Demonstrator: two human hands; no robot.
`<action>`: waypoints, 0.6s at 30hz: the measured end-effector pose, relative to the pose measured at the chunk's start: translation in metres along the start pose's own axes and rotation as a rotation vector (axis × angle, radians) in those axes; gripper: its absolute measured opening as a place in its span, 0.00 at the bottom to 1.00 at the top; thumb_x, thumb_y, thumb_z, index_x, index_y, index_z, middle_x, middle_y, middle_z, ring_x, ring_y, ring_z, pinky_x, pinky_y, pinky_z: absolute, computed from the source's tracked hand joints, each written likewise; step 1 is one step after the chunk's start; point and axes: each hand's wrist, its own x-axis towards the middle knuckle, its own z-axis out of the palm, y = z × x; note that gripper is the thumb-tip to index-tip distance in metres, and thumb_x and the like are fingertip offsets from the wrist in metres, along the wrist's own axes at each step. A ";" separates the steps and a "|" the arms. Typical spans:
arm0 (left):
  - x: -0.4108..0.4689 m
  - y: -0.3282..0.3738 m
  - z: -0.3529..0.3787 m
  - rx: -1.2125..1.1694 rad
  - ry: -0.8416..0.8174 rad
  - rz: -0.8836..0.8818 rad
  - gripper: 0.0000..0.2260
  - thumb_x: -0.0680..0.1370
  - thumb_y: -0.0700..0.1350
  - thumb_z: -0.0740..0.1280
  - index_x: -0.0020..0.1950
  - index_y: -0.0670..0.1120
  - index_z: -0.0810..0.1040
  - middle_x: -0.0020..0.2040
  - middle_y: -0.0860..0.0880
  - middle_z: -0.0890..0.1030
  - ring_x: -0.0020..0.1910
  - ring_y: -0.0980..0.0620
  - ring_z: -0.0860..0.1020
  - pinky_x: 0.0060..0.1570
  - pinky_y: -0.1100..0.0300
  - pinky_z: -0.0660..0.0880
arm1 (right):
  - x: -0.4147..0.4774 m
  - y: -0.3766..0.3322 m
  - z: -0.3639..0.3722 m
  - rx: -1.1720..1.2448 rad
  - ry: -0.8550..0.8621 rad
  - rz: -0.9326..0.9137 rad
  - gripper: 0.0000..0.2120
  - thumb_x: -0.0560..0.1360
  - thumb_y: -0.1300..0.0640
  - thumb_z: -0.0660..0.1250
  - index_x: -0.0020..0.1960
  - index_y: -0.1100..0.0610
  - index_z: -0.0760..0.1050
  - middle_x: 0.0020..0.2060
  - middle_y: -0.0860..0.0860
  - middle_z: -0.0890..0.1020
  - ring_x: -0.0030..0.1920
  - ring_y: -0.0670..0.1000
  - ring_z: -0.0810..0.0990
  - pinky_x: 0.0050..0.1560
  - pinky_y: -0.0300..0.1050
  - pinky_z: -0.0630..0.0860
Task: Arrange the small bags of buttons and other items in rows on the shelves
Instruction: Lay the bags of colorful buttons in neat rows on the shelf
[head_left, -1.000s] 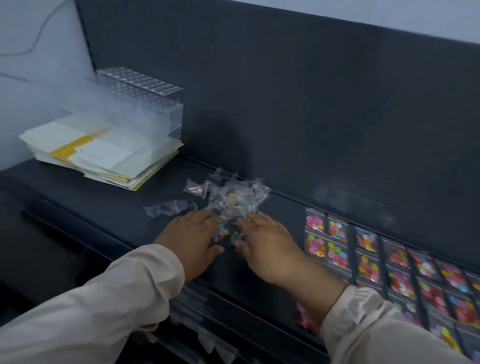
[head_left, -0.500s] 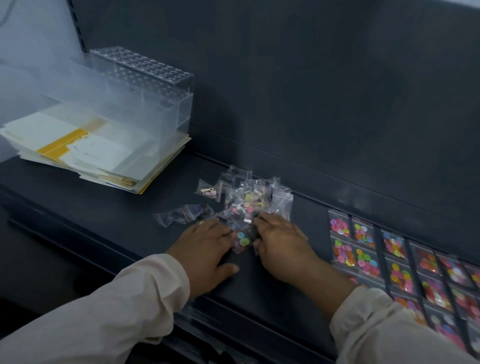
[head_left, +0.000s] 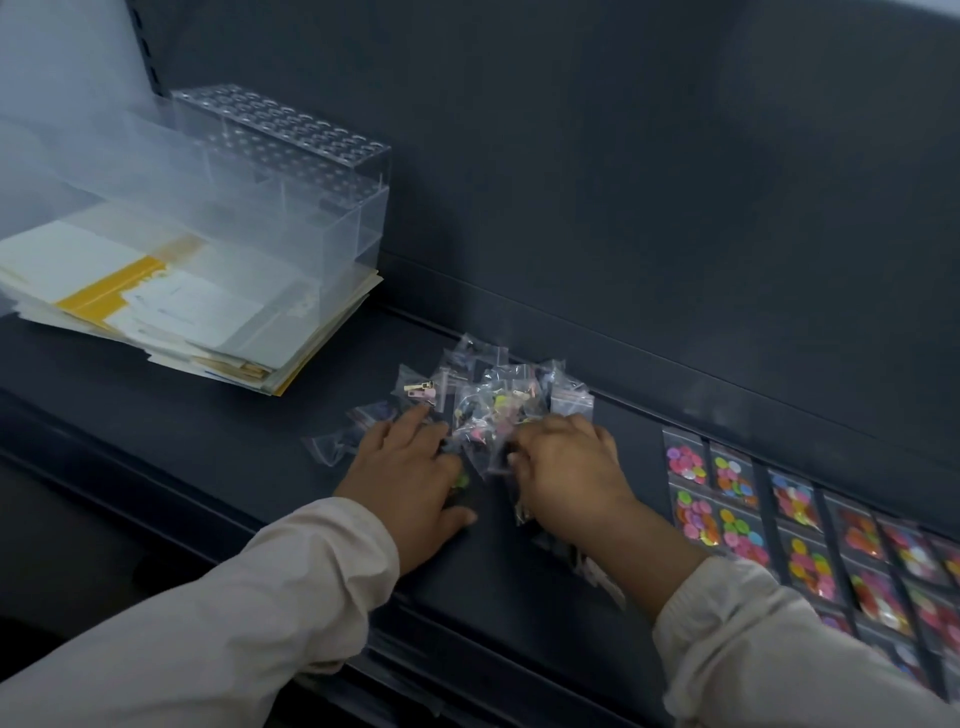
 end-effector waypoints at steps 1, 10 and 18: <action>0.001 -0.002 0.000 0.005 0.002 -0.005 0.26 0.75 0.63 0.58 0.70 0.53 0.67 0.77 0.52 0.54 0.76 0.48 0.44 0.72 0.48 0.44 | 0.004 0.000 0.000 -0.014 -0.021 0.028 0.14 0.78 0.50 0.56 0.60 0.50 0.73 0.59 0.51 0.73 0.62 0.54 0.65 0.65 0.53 0.58; 0.005 -0.015 0.005 0.005 0.144 0.041 0.13 0.73 0.52 0.66 0.56 0.53 0.79 0.68 0.48 0.71 0.74 0.44 0.58 0.69 0.46 0.56 | 0.029 -0.005 -0.001 -0.082 -0.022 0.178 0.19 0.73 0.59 0.58 0.64 0.51 0.70 0.61 0.54 0.68 0.63 0.57 0.63 0.62 0.54 0.61; 0.006 -0.019 0.008 0.010 0.116 0.168 0.17 0.72 0.47 0.67 0.59 0.62 0.76 0.67 0.50 0.70 0.69 0.44 0.65 0.66 0.44 0.58 | 0.054 0.001 0.008 0.152 -0.117 0.166 0.30 0.76 0.60 0.58 0.75 0.45 0.56 0.75 0.46 0.58 0.72 0.55 0.54 0.70 0.53 0.54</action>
